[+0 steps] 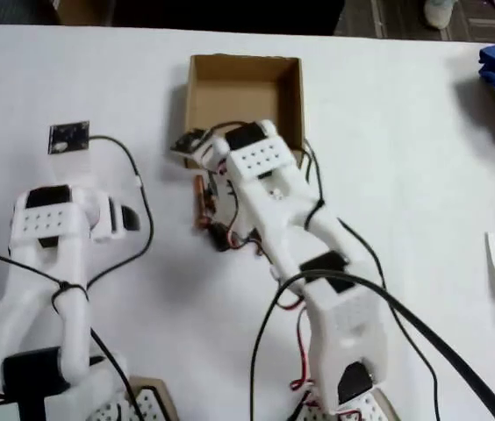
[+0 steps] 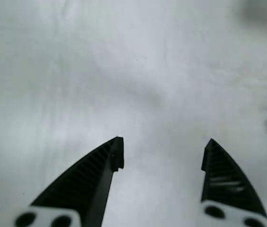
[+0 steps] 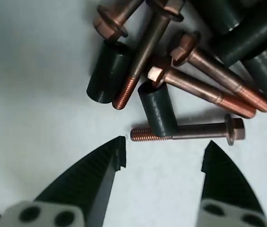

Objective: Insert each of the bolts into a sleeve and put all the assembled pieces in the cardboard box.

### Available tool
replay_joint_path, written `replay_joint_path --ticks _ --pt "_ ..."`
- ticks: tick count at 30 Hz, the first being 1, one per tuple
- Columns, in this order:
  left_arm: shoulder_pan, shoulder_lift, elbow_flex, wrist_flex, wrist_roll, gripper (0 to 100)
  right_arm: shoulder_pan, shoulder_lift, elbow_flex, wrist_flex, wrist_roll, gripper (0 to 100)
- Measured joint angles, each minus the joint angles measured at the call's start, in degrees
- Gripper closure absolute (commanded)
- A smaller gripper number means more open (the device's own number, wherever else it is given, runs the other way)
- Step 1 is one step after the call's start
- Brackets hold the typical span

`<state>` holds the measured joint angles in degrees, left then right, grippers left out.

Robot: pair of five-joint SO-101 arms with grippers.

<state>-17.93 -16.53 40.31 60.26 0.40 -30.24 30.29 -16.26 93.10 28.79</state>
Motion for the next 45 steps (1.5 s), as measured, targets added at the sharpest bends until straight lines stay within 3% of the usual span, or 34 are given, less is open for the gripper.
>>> replay_joint_path --ticks 4,11,14,25,36,45 --pt "0.1 0.0 0.0 0.0 -5.7 72 0.0 5.1 -4.4 0.0 4.7 74.1" --pt "0.1 0.0 0.0 0.0 -7.5 72 0.1 10.7 -10.5 0.4 10.9 76.3" --pt "0.1 0.0 0.0 0.0 -7.5 72 0.2 12.0 -12.0 0.1 11.5 80.7" --pt "0.1 0.0 0.0 0.0 -7.5 72 0.2 12.0 -12.0 2.2 11.5 75.4" --pt "0.1 0.0 0.4 0.0 -7.5 72 -0.7 6.2 -1.1 4.7 11.5 75.4" --pt "0.1 0.0 0.4 0.0 -7.6 72 -1.1 1.2 9.1 -6.2 11.5 75.3"
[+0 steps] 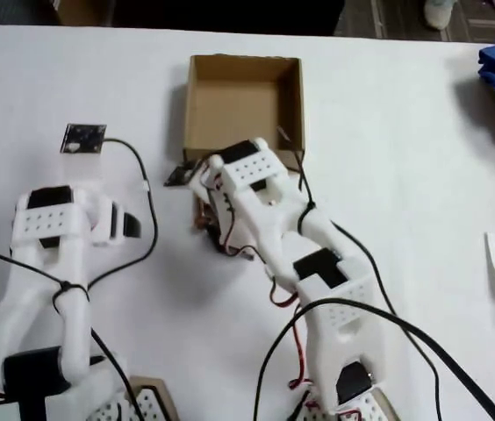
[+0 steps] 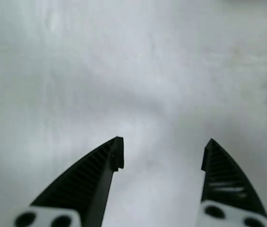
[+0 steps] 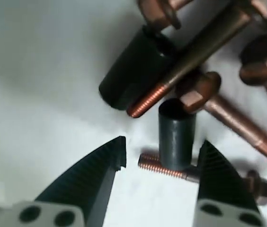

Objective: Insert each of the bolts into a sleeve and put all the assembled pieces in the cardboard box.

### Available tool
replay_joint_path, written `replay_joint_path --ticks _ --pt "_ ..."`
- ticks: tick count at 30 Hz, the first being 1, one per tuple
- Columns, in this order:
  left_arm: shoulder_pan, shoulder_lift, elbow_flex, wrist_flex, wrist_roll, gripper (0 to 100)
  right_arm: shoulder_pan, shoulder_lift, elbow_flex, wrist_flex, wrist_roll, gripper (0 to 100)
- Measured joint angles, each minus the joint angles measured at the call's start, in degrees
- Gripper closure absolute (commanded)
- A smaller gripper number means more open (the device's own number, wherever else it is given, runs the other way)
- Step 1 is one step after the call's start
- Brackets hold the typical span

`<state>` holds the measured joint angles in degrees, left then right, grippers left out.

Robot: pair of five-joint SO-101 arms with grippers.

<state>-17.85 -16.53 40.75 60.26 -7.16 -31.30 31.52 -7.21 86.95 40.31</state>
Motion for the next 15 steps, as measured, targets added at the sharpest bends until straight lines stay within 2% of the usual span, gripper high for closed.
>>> replay_joint_path --ticks 11,15 --pt "0.0 0.0 0.0 0.0 0.0 72 0.1 -0.6 1.6 -6.4 0.0 75.9" --pt "0.0 0.0 0.0 0.0 0.0 72 0.2 0.7 1.4 -6.7 0.0 87.7"
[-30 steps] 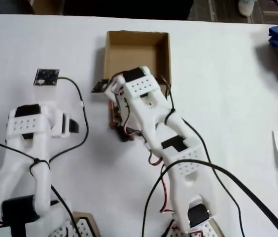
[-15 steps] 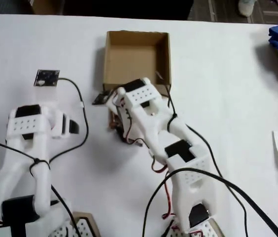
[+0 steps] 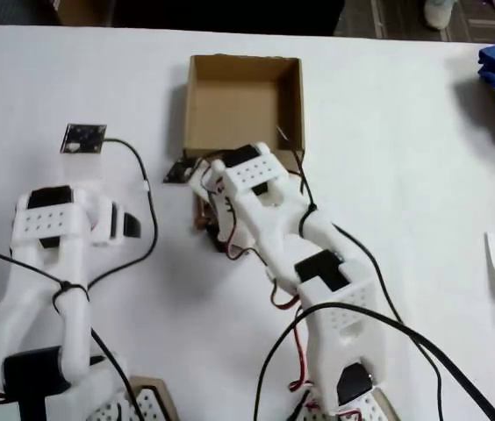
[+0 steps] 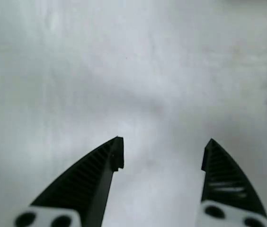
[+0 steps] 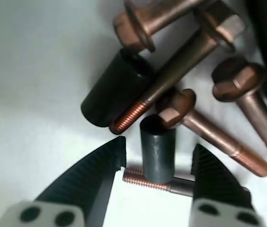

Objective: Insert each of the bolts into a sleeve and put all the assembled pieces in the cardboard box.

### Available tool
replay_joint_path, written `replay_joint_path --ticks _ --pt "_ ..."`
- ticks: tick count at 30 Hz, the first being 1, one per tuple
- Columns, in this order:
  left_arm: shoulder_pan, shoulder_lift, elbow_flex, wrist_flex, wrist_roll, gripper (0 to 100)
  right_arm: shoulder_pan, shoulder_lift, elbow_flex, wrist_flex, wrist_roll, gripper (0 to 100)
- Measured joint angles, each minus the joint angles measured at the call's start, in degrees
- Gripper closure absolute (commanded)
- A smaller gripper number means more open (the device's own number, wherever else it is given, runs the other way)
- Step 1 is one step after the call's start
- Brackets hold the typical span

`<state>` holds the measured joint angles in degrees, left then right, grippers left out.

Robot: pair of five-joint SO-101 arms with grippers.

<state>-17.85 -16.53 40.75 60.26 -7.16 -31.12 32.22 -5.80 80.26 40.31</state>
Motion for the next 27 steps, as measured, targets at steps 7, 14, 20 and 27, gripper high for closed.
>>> replay_joint_path --ticks 7,14,20,27 --pt "0.0 0.0 0.0 0.0 0.0 72 1.7 1.1 -1.0 -2.6 -0.6 98.0" --pt "0.0 0.0 0.0 0.0 0.0 72 2.1 -2.0 0.4 -2.2 -8.4 97.9" --pt "-0.1 0.0 0.0 0.0 0.1 72 1.9 -18.5 10.9 -2.5 -10.7 97.9" --pt "5.3 0.0 0.0 -0.3 -2.5 72 7.8 -43.7 33.8 -10.5 -10.7 97.9"
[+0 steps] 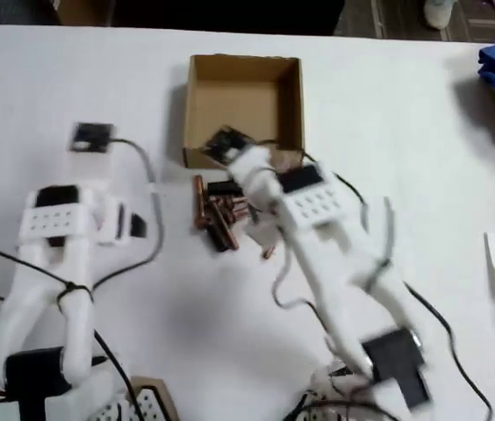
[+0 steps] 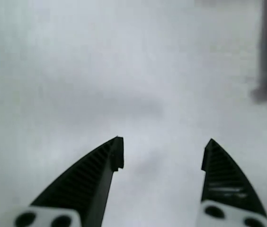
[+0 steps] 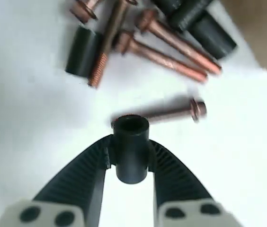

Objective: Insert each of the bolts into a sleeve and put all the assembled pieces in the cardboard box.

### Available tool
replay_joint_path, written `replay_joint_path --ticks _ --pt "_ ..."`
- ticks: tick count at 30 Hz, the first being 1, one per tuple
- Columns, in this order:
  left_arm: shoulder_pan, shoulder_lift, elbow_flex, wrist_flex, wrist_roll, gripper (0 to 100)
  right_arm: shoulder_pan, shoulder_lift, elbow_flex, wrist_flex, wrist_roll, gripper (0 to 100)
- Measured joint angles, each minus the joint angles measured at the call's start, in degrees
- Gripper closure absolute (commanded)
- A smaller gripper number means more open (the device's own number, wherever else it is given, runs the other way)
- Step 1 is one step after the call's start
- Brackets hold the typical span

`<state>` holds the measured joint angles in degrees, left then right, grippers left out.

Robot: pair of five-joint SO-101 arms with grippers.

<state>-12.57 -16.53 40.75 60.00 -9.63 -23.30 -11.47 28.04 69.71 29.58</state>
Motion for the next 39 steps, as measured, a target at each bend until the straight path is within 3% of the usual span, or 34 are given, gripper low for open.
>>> replay_joint_path --ticks 5,9,18,26,31,39 --pt "11.2 3.2 -2.5 -0.6 -10.9 71 9.8 -12.0 15.0 -5.5 0.0 97.9" --pt "14.9 13.8 -14.3 2.7 -12.0 72 18.2 -17.2 24.1 -10.8 0.0 97.9" --pt "15.3 49.8 -52.6 26.8 9.0 72 24.6 -21.0 34.1 -18.2 0.0 97.9" --pt "15.4 58.8 -74.1 38.1 12.6 72 24.6 -21.0 34.4 -18.5 0.0 97.9" --pt "15.3 58.8 -77.7 40.9 12.6 72 24.6 -21.0 34.4 -18.8 0.0 97.9" --pt "16.4 59.4 -74.5 38.8 12.6 72 24.6 -21.0 34.5 -18.8 0.0 97.9"
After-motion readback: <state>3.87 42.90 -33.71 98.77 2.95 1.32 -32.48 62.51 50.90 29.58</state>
